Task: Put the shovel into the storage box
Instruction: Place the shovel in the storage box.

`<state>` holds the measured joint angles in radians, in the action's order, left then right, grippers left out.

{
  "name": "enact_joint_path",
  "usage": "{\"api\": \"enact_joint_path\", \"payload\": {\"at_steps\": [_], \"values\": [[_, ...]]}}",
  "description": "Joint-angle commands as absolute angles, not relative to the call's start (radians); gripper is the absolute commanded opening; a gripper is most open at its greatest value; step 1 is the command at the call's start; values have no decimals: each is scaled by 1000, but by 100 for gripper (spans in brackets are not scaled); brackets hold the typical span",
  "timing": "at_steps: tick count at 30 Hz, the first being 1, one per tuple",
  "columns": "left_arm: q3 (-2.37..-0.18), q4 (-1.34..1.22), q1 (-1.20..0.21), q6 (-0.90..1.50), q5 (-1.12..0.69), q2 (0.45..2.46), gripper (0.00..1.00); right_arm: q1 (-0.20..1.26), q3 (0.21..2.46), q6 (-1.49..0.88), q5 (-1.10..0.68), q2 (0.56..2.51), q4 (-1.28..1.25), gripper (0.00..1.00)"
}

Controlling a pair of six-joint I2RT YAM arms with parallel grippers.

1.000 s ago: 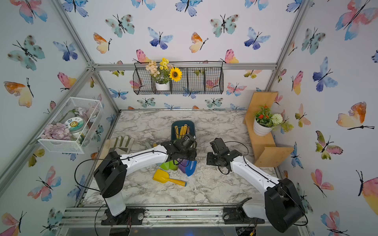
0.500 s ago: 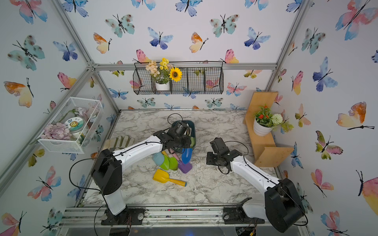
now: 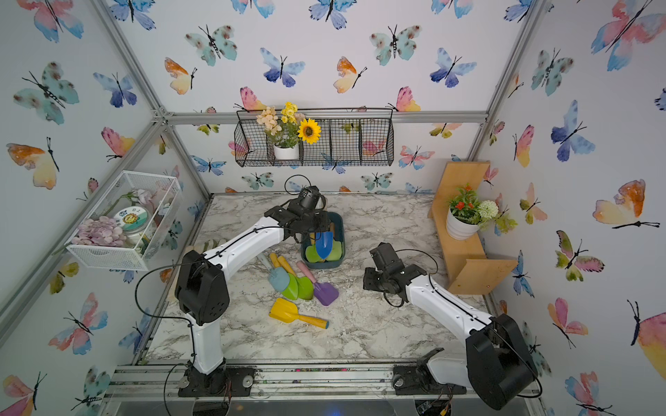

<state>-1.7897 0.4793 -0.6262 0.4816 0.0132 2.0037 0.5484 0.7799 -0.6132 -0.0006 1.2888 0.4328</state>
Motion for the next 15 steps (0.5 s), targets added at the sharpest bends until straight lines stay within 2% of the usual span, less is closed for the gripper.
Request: {"api": "enact_joint_path", "payload": {"at_steps": [1,15], "values": [[-1872,490,-614,475,3,2086,5,542,755,-629,-14,1274,426,53],[-1926,401,-599,517,-1,2239,5,541,741,-630,-14,1283,424,53]]}}
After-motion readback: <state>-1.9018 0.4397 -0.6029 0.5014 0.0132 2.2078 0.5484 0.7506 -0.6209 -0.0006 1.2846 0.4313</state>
